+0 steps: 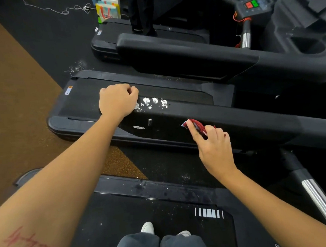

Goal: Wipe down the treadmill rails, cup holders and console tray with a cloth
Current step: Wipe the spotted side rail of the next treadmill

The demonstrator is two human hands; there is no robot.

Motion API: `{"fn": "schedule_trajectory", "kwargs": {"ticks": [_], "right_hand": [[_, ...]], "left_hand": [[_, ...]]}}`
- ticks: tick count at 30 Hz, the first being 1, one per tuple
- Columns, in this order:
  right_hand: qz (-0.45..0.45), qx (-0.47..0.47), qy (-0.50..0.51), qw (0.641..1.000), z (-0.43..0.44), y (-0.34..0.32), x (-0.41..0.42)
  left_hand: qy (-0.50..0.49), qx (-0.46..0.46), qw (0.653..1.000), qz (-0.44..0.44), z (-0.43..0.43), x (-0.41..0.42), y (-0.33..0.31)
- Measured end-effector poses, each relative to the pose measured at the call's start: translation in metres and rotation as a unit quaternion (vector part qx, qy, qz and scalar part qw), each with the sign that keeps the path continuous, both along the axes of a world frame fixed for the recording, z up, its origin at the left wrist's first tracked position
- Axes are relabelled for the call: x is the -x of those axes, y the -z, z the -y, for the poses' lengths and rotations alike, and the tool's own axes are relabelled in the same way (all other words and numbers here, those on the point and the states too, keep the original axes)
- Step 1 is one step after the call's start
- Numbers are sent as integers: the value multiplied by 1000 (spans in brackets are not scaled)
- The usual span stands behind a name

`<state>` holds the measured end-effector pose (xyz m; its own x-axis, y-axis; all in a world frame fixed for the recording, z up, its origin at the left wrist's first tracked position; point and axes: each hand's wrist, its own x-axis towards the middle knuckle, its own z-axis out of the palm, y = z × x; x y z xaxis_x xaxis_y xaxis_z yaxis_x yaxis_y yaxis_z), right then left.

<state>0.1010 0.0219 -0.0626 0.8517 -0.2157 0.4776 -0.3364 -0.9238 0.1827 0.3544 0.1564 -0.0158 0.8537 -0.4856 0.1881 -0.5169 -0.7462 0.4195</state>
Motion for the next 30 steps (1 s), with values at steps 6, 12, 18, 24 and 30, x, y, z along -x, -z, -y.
{"fn": "schedule_trajectory", "kwargs": {"ticks": [6, 12, 18, 24, 30], "right_hand": [[75, -158, 51, 983, -47, -4, -43], [32, -89, 18, 995, -40, 1, -40], [32, -103, 21, 994, -57, 7, -51], [-9, -38, -28, 999, -62, 9, -74], [-20, 56, -66, 996, -69, 13, -80]], "left_hand": [[3, 5, 1000, 6, 0, 0, 1], [2, 10, 1000, -2, -2, -3, 2], [4, -1, 1000, 6, 0, -3, 3], [12, 2, 1000, 18, -1, -5, 6], [13, 9, 999, 28, 1, -6, 8]]}}
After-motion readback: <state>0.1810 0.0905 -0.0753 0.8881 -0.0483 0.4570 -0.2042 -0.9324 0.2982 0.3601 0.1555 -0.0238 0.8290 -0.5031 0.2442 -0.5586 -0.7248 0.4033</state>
